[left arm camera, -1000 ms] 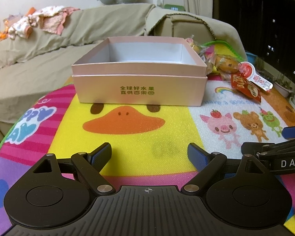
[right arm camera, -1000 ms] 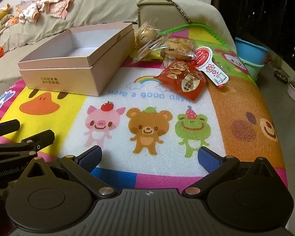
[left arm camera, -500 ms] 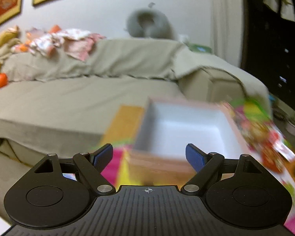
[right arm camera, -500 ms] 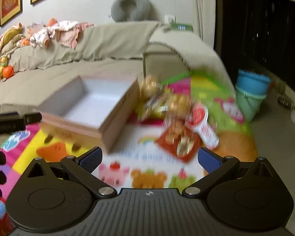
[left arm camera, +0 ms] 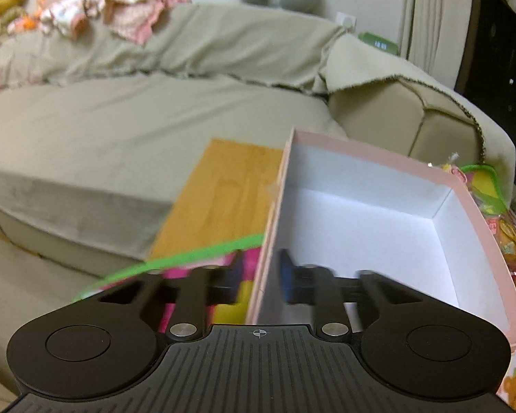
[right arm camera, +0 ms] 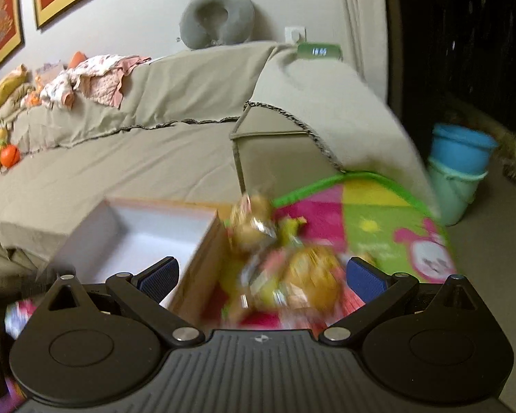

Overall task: Organize objects
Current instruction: 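Move the left tool to the pink box wall and close on it, then grasp the clear-wrapped round bun with the right tool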

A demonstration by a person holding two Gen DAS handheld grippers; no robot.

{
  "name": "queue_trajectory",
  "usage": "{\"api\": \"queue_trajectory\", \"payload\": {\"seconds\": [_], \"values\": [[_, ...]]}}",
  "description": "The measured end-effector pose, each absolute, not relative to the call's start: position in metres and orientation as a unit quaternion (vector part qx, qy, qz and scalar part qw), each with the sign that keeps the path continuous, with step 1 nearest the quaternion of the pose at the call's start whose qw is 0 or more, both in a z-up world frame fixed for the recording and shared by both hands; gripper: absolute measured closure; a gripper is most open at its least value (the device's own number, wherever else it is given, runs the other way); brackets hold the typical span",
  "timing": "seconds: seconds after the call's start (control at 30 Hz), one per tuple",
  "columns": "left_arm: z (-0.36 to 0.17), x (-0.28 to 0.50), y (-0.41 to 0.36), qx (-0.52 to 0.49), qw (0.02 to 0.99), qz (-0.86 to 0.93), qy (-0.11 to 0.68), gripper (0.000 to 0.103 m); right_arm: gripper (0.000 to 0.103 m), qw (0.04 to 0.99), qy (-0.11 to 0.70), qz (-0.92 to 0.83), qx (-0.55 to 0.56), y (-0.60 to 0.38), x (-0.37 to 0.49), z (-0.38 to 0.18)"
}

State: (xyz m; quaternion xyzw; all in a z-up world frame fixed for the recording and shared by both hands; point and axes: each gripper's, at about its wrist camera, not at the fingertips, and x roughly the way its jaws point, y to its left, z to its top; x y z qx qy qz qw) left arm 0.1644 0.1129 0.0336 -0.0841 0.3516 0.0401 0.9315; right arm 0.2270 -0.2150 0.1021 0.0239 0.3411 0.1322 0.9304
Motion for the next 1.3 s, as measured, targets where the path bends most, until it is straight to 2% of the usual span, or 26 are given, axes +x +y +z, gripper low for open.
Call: {"api": "queue_trajectory", "payload": {"seconds": [0.07,0.17,0.33,0.37,0.4,0.5,0.6,0.7,0.93,1.13,1.3], "values": [[0.029,0.164,0.113,-0.086,0.928,0.046,0.36,0.09,0.0,0.925,0.356,0.125,0.044,-0.207,0.265,0.093],[0.029,0.163,0.115,-0.092,0.926,0.043,0.362,0.092,0.0,0.921,0.371,0.104,0.055,-0.193,0.317,0.074],[0.032,0.157,0.115,-0.088,0.928,0.024,0.36,0.093,0.012,0.905,0.405,0.067,0.112,-0.187,0.382,0.041],[0.033,0.158,0.115,-0.091,0.928,0.022,0.361,0.093,0.023,0.893,0.422,0.066,0.142,-0.191,0.393,0.034],[0.033,0.157,0.115,-0.09,0.928,0.02,0.362,0.093,0.041,0.88,0.437,0.075,0.172,-0.195,0.4,0.028],[0.033,0.156,0.112,-0.079,0.93,0.017,0.358,0.093,0.063,0.851,0.468,0.117,0.209,-0.201,0.4,0.021],[0.032,0.157,0.113,-0.089,0.93,0.021,0.356,0.092,0.067,0.853,0.467,0.125,0.197,-0.211,0.381,0.031],[0.032,0.156,0.11,-0.094,0.93,0.026,0.354,0.092,0.068,0.864,0.445,0.134,0.194,-0.231,0.351,0.054],[0.031,0.151,0.1,-0.098,0.931,0.024,0.351,0.091,0.068,0.892,0.41,0.157,0.108,-0.253,0.25,0.12],[0.03,0.149,0.097,-0.096,0.932,0.025,0.348,0.091,0.068,0.877,0.439,0.188,0.05,-0.245,0.159,0.132],[0.029,0.149,0.096,-0.101,0.933,0.029,0.344,0.091,0.068,0.868,0.444,0.215,0.058,-0.23,0.12,0.136]]}}
